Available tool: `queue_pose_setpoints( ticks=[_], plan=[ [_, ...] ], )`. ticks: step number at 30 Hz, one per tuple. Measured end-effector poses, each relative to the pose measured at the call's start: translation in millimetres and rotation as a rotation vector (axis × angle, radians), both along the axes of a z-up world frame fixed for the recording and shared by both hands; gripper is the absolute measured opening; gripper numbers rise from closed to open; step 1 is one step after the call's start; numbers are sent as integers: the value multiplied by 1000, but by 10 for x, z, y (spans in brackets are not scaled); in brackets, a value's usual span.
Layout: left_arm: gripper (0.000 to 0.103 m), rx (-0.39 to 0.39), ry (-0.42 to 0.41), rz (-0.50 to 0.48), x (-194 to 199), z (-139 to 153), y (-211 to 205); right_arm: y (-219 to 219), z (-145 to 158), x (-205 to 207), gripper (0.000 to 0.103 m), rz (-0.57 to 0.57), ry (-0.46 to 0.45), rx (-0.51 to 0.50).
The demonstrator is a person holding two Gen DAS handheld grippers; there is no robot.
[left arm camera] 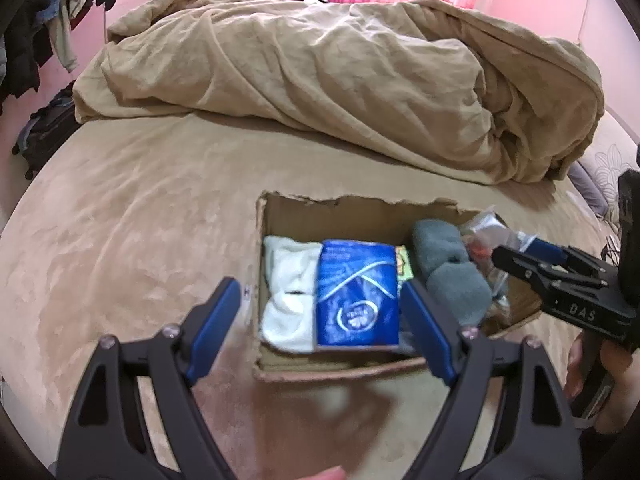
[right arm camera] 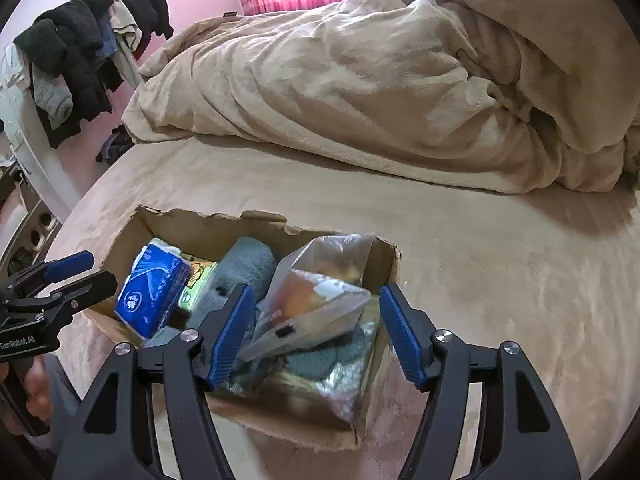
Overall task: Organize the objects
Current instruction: 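Carry the clear snack bag over the box with the right tool, then open the right tool to drop the snack bag into the box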
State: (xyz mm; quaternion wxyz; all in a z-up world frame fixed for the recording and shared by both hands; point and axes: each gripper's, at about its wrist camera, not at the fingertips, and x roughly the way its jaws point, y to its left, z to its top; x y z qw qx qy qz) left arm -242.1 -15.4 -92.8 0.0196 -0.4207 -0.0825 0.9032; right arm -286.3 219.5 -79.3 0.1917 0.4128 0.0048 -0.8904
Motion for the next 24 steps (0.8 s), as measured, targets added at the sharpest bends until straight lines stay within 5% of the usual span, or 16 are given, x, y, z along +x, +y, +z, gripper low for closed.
queue_pose_setpoints(
  ticks=[24],
  plan=[
    [83, -6, 104, -28, 1339, 772, 154, 57, 798, 1243, 73, -20, 89, -2]
  ],
)
